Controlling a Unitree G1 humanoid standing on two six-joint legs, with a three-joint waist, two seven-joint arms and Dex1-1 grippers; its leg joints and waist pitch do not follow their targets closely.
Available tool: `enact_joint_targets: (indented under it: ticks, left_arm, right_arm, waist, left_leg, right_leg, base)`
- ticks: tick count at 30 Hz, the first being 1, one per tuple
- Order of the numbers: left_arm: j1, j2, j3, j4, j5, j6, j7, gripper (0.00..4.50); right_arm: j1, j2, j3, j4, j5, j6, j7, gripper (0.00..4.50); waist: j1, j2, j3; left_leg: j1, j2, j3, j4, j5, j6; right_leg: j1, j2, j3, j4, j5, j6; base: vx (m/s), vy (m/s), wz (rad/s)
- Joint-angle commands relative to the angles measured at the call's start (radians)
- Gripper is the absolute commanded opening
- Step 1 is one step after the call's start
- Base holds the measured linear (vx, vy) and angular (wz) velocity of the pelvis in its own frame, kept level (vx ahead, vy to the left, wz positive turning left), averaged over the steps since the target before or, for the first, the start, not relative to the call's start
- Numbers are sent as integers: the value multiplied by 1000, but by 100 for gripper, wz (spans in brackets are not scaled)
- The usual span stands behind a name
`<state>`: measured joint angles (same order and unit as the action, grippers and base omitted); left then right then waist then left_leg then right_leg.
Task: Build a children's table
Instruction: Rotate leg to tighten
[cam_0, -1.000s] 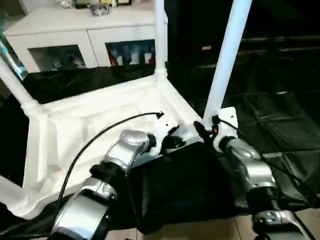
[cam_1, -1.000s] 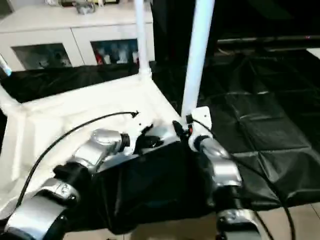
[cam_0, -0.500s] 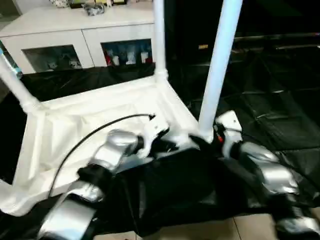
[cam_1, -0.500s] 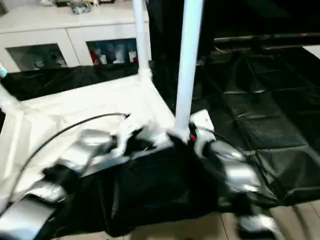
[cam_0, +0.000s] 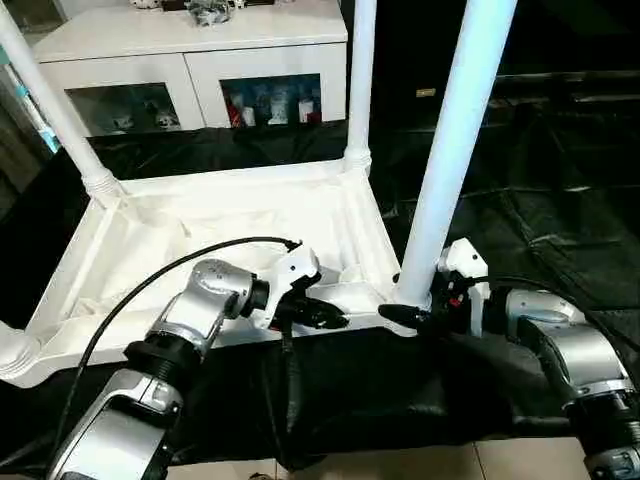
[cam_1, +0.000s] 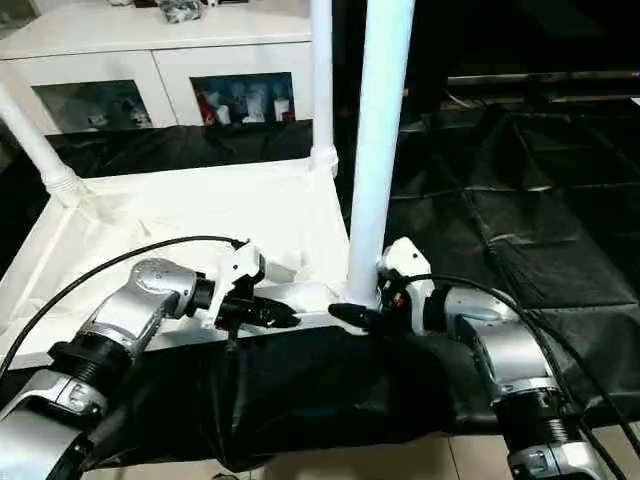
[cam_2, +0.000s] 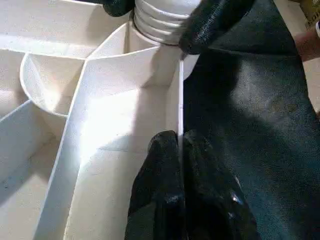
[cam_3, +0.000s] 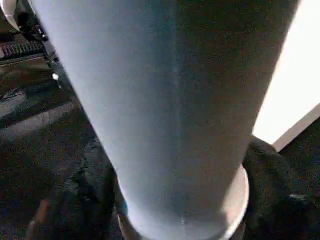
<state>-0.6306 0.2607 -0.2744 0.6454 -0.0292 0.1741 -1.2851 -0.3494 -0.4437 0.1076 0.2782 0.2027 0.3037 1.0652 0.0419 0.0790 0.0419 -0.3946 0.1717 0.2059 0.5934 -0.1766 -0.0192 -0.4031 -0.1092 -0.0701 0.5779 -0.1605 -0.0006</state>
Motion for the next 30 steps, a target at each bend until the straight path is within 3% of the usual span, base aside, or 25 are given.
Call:
enact_joint_targets:
  ticks: [1,5,8,12,15,17,20,23,29,30]
  left_arm:
    - [-25,-20,24,-37,-37,-7,24,0]
    - [-48,-55,41,2,-17,-12,125,0]
    - [-80,-97,59,58,9,-20,251,0]
    - [-137,-198,94,149,32,-17,489,0]
    - [-148,-235,98,164,32,-16,547,0]
    - [-145,-247,89,159,29,-21,538,0]
    - [-132,-242,76,147,25,-38,483,0]
    - [-120,-227,67,139,26,-56,443,0]
    - [-70,-154,41,72,8,-82,294,0]
    - [-60,-138,35,56,3,-88,258,0]
  right_arm:
    - [15,30,34,-33,19,10,8,284]
    - [9,98,11,21,-24,16,-162,275]
    - [-12,167,-21,97,-68,28,-343,274]
    - [-60,316,-102,226,-89,29,-659,274]
    - [-78,357,-77,263,-108,0,-695,274]
    - [-81,379,-63,254,-99,-21,-656,274]
    - [-85,384,-75,227,-62,-28,-587,346]
    - [-89,366,-74,214,-61,-44,-557,364]
    - [-54,239,-11,120,-35,-38,-339,364]
    - [-46,214,-3,103,-32,-35,-304,364]
  waist:
    - [-2,-18,-66]
    - [-9,-17,-67]
    - [-21,-17,-64]
    - [-32,-14,-59]
    - [-36,-17,-59]
    - [-39,-19,-58]
    - [-41,-19,-60]
    - [-42,-19,-61]
    - [-37,-25,-64]
    - [-35,-21,-64]
  left_leg:
    - [24,57,-26,-71,-234,79]
    - [23,55,-28,-71,-228,73]
    - [27,49,-29,-73,-268,43]
    - [30,46,-30,-76,-311,20]
    - [33,45,-33,-77,-342,18]
    - [30,45,-34,-78,-349,25]
    - [28,46,-34,-79,-345,37]
    - [23,46,-35,-78,-324,49]
    - [19,49,-30,-73,-267,87]
    - [19,52,-31,-74,-263,92]
  right_leg:
    - [45,-43,34,-62,-240,-239]
    - [44,-43,33,-62,-240,-237]
    - [38,-42,32,-72,-311,-220]
    - [33,-42,32,-83,-375,-191]
    - [34,-42,29,-90,-419,-171]
    - [35,-43,29,-92,-429,-161]
    - [36,-42,30,-91,-419,-160]
    - [41,-44,30,-86,-392,-167]
    - [46,-44,32,-77,-315,-197]
    - [47,-45,32,-75,-316,-204]
  base:
    - [0,0,0]
    - [0,0,0]
    - [0,0,0]
    - [0,0,0]
    - [0,0,0]
    - [0,0,0]
    - [0,0,0]
    - [0,0,0]
    - [0,0,0]
    - [0,0,0]
